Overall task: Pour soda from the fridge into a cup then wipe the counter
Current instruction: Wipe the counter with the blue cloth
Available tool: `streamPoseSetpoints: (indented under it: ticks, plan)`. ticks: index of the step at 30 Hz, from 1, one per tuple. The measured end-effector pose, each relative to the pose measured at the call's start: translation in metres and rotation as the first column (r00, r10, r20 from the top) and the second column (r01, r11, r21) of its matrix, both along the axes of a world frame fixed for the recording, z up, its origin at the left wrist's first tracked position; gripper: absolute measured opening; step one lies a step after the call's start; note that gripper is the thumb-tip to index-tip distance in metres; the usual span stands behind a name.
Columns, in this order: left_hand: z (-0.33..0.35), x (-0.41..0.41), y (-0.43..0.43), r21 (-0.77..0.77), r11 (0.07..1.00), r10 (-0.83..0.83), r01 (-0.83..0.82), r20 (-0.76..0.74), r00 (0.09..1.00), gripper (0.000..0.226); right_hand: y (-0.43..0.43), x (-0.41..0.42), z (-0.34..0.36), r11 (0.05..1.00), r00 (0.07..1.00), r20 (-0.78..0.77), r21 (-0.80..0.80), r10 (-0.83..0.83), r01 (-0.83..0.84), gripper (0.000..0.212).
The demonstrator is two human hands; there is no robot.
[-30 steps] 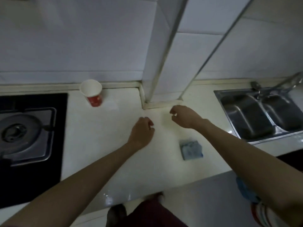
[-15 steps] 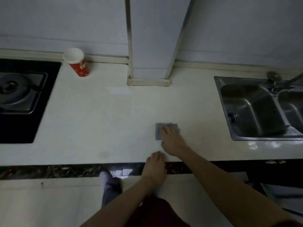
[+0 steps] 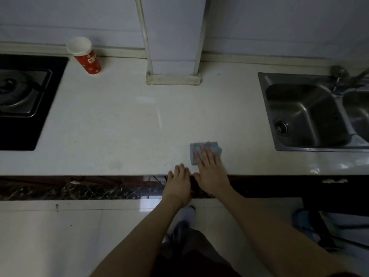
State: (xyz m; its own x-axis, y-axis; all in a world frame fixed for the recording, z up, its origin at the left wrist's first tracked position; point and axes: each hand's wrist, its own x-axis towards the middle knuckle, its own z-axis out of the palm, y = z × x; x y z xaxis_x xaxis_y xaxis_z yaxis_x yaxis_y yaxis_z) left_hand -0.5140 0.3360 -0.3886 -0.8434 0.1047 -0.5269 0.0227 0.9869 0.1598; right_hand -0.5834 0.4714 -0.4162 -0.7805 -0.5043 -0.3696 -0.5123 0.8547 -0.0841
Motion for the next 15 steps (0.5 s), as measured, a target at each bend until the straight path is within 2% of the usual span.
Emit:
streamPoseSetpoints:
  ticks: [4,7,11,15]
  plan:
    - [0.001,-0.008,0.010,0.045,0.996,0.077,-0.075,-0.048,0.996,0.058,0.039,0.017,0.003,0.998,0.998,-0.024,-0.021,-0.065,0.065,0.088]
    - [0.000,-0.017,0.026,0.096,0.994,0.053,-0.045,-0.091,0.994,0.051,0.065,0.024,0.006,0.992,0.992,-0.021,-0.007,-0.128,0.128,0.093]
    - [0.001,-0.025,0.060,0.167,0.986,0.005,0.017,-0.130,0.991,0.048,0.095,0.028,0.001,0.978,0.977,-0.036,0.015,-0.209,0.210,0.085]
    - [0.002,-0.034,0.096,0.236,0.969,-0.043,0.067,-0.105,0.994,0.046,0.126,0.024,-0.004,0.953,0.953,-0.012,0.018,-0.302,0.302,0.079]
